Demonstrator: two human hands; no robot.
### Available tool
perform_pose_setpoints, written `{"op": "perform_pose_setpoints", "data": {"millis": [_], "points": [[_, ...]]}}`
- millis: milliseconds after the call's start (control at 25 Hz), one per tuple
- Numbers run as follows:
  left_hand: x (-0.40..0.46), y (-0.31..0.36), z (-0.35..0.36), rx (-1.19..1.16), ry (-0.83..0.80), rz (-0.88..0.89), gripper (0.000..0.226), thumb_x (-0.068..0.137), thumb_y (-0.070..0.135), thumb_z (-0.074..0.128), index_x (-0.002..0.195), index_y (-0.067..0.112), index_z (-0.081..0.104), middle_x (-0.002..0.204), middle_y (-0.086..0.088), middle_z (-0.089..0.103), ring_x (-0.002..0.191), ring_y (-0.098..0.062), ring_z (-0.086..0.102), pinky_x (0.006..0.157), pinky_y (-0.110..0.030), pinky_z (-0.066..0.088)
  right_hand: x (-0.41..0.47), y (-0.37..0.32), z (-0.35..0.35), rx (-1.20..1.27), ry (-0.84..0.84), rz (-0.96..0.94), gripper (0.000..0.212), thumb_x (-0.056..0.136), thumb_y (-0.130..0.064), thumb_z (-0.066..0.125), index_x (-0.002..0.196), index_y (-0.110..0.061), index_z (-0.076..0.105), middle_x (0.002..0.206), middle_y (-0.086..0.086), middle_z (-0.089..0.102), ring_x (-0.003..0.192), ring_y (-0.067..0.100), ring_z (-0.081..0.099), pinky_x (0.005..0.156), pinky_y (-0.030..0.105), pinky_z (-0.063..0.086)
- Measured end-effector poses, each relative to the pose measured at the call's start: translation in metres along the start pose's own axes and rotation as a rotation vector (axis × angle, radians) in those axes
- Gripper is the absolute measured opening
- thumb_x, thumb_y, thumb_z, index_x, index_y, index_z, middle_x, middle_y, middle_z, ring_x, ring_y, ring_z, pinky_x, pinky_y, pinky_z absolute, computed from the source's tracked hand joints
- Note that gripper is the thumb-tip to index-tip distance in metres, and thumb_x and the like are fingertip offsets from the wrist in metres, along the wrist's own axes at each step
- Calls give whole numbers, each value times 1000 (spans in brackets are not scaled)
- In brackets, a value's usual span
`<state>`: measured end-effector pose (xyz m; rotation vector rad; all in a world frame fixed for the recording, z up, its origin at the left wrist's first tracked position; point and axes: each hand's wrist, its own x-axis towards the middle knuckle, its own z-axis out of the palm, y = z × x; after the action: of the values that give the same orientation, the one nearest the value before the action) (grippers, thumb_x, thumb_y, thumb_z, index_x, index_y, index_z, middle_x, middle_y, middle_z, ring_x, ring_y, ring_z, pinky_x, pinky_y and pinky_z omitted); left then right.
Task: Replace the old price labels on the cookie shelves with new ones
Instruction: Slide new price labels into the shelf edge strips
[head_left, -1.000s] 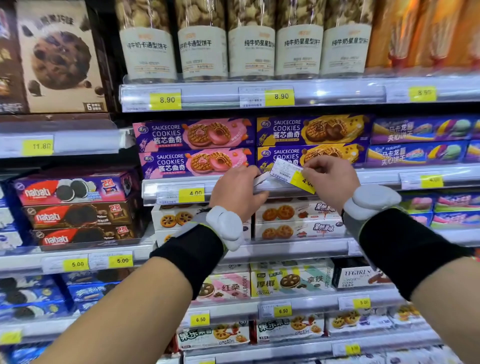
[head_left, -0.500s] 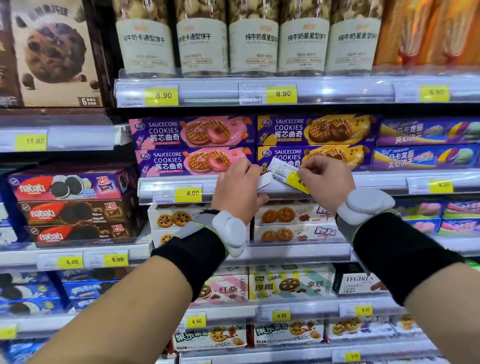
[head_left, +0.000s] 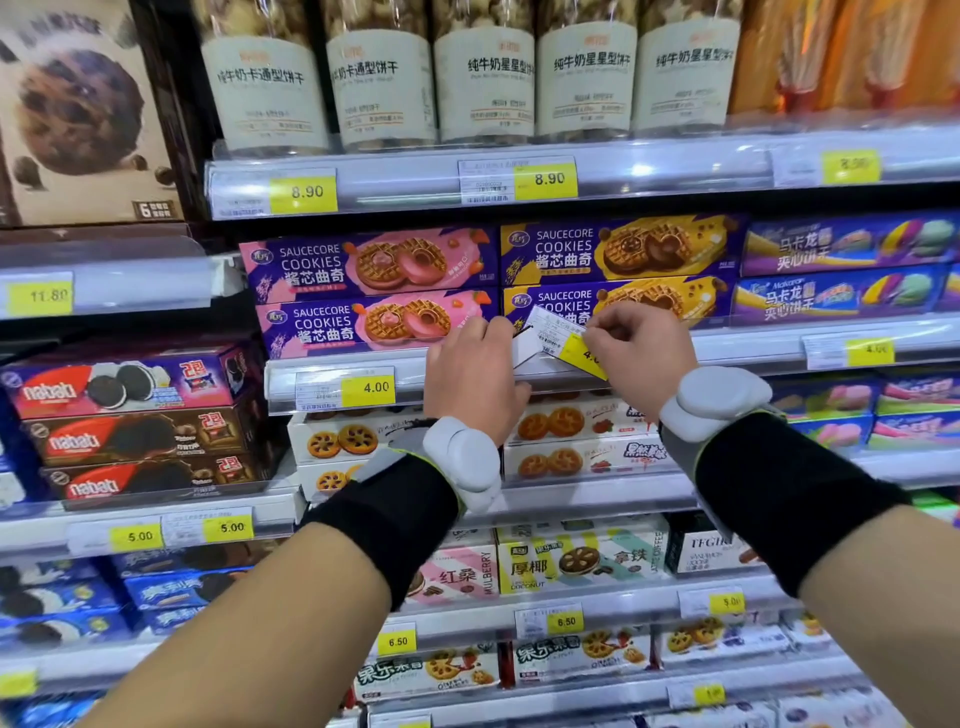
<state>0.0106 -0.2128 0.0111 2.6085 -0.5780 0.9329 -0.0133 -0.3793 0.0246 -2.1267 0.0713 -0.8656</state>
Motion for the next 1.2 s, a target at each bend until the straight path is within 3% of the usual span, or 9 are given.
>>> {"op": "perform_pose_setpoints", "data": {"millis": [320,880,1040,1200], "points": [[-4,1,-1,1,-5,4,34,84,27,63,115,15,56,107,-5,51,106,-28,47,88,-40,36,10,-7,-12,-66,53,-119,9,88,-19,60,86,-19,69,71,-8,60,73,15,55,70,28,42],[-13,5,-9,0,-38,5,40,82,24,63,120,16,51,113,-4,47,110,-26,43,89,-39,34,13,-4,-10,-318,-69,-237,11,88,-15,61,90,-18,71,78,-2,63,77,17,55,70,22,36],[-13,6,-9,0,-42,7,38,83,24,63,118,16,50,113,-3,47,109,-26,43,90,-39,35,11,2,-10,-344,-75,-223,10,87,-15,62,90,-17,72,85,1,63,84,24,60,79,33,50],[-13,4,-8,-12,-32,8,37,83,25,62,117,16,51,113,-3,47,109,-26,43,90,-39,34,10,1,-9,-402,-30,-218,15,87,-17,59,91,-16,74,92,8,64,87,29,58,80,37,50]]}}
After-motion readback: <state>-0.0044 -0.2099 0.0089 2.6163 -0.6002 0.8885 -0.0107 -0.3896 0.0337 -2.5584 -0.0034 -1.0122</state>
